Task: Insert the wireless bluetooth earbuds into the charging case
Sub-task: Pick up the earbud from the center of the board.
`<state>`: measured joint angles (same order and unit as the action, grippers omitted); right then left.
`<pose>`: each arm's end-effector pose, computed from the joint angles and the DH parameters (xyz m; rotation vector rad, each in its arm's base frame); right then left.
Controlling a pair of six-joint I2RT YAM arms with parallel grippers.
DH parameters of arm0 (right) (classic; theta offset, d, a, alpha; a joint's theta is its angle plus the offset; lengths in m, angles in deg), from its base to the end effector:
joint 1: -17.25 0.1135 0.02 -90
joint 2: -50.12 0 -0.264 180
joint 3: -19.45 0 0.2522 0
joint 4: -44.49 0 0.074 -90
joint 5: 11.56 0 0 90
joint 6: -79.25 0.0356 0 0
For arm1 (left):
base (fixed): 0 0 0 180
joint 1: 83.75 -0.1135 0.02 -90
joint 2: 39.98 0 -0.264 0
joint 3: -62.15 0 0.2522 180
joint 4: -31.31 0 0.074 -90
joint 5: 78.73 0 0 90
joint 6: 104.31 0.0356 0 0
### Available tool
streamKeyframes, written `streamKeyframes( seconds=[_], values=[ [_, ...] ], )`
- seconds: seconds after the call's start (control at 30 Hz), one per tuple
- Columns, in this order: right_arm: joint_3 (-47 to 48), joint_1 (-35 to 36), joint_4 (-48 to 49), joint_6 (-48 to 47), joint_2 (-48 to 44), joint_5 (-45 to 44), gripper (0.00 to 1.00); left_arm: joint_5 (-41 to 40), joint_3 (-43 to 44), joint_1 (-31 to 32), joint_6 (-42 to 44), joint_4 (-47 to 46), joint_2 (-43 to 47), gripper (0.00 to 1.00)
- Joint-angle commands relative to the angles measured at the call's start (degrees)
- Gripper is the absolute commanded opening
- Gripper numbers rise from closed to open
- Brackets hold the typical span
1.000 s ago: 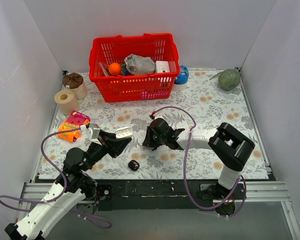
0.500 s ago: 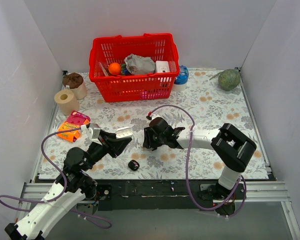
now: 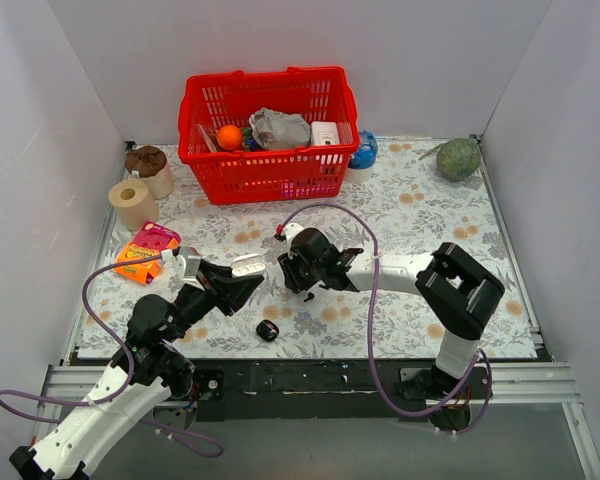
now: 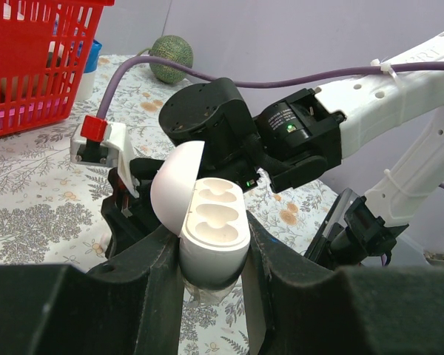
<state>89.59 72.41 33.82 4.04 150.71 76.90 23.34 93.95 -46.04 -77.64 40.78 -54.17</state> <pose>0.2113 0.3019 0.1731 -0.8016 2.2224 0.5894 0.0842 -0.0745 0.2699 -0.1676 1.6331 -1.5601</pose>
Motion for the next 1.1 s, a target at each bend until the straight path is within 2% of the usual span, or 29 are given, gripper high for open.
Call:
streamKeyframes(
  seconds=[0.0,0.13,0.27,0.6,1.07],
  values=[
    [2.8,0.2,2.3,-3.3,1.3,1.1,0.43,0.2,1.8,0.0,0.1,-0.1,0.2,0.00],
    [3.2,0.2,2.1,-2.9,0.6,-1.6,0.43,0.0,1.9,0.0,0.0,0.2,0.2,0.00],
    [0.1,-0.5,4.5,-3.7,-4.3,-6.7,0.44,-0.2,1.9,0.0,0.0,0.4,0.4,0.00],
    [-0.4,-3.0,3.1,-5.2,-3.2,0.1,0.45,0.1,1.8,0.0,0.0,0.1,0.3,0.00],
    [-0.6,-3.3,1.9,-5.3,-0.2,0.6,0.44,0.3,1.9,0.0,-0.1,0.2,0.0,0.00]
  ],
)
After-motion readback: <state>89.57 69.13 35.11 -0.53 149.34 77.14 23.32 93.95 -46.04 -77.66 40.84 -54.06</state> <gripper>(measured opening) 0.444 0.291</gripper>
